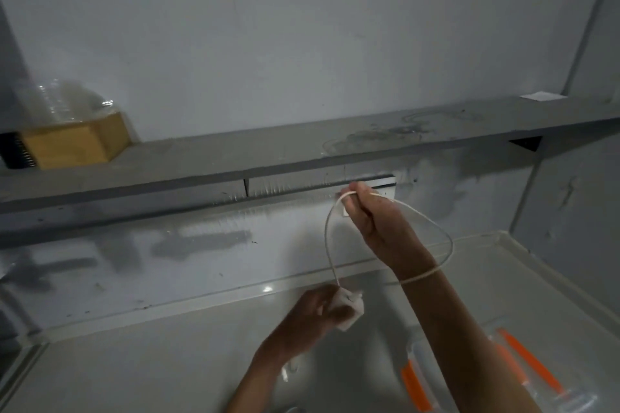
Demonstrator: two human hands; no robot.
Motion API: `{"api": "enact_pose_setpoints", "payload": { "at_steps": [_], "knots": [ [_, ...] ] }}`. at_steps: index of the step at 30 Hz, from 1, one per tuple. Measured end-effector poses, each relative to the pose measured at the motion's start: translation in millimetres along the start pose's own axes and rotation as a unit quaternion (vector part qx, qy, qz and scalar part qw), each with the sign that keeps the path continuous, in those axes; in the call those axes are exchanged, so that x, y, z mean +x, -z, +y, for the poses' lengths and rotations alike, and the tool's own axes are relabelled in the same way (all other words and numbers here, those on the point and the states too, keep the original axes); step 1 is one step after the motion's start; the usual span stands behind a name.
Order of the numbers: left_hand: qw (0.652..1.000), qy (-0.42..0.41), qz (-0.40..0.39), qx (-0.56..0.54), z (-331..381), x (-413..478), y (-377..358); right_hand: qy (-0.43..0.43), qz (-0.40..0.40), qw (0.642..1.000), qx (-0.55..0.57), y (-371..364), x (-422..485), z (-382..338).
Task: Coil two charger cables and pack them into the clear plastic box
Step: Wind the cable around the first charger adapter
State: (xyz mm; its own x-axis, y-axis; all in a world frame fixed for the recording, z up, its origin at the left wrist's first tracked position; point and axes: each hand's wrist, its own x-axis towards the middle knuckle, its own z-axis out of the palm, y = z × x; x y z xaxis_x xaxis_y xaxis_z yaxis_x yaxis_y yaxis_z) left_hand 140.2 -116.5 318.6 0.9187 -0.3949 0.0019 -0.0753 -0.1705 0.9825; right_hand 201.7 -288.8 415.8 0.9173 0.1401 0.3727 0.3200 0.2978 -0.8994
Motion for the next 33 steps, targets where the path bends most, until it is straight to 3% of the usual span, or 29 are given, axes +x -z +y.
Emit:
{"api": "enact_pose_setpoints", "payload": {
  "at_steps": [3, 7, 10, 13, 16, 17, 18, 21, 23, 26, 30, 33],
  "knots": [
    [0.994, -0.012, 0.102, -0.048, 13.9, 8.9, -5.9, -0.020, 0.033, 0.999, -0.009, 28.4, -5.3, 2.5],
    [0.984, -0.086, 0.143, -0.068, 68.7, 22.2, 2.9, -0.142, -0.120, 0.982, 0.044, 44.6, -48.1, 37.9],
    [0.979, -0.119, 0.148, -0.070, 99.8, 29.6, 5.3, -0.184, -0.158, 0.970, -0.029, 24.8, -67.3, 60.4],
    [0.974, -0.131, 0.164, -0.082, 116.4, 34.5, 12.0, -0.164, -0.128, 0.960, -0.189, 24.6, -77.8, 76.1],
    [0.966, -0.139, 0.179, -0.122, 119.7, 29.9, 21.4, -0.177, -0.088, 0.876, -0.440, 51.8, -82.8, 99.4],
    [0.965, -0.132, 0.183, -0.134, 115.2, 28.3, 23.2, -0.197, -0.053, 0.861, -0.466, 57.8, -81.0, 103.2],
    [0.965, -0.122, 0.182, -0.142, 110.1, 27.4, 23.4, -0.213, -0.017, 0.875, -0.434, 60.3, -77.6, 104.1],
    [0.974, -0.077, 0.178, -0.122, 84.4, 29.5, 15.6, -0.213, 0.082, 0.963, -0.142, 50.1, -61.2, 86.5],
    [0.979, -0.049, 0.186, -0.072, 67.9, 32.7, 6.4, -0.189, 0.113, 0.975, 0.009, 41.8, -48.3, 69.9],
    [0.983, -0.028, 0.179, -0.021, 48.3, 33.9, -7.5, -0.168, 0.123, 0.966, 0.152, 37.3, -33.7, 53.0],
    [0.976, 0.021, 0.129, -0.173, 35.9, 34.6, -17.5, -0.161, 0.108, 0.960, 0.202, 40.4, -30.3, 47.4],
    [0.965, 0.026, 0.113, -0.233, 30.4, 40.1, -26.2, -0.142, 0.129, 0.969, 0.156, 46.7, -33.6, 48.8]
  ]
}}
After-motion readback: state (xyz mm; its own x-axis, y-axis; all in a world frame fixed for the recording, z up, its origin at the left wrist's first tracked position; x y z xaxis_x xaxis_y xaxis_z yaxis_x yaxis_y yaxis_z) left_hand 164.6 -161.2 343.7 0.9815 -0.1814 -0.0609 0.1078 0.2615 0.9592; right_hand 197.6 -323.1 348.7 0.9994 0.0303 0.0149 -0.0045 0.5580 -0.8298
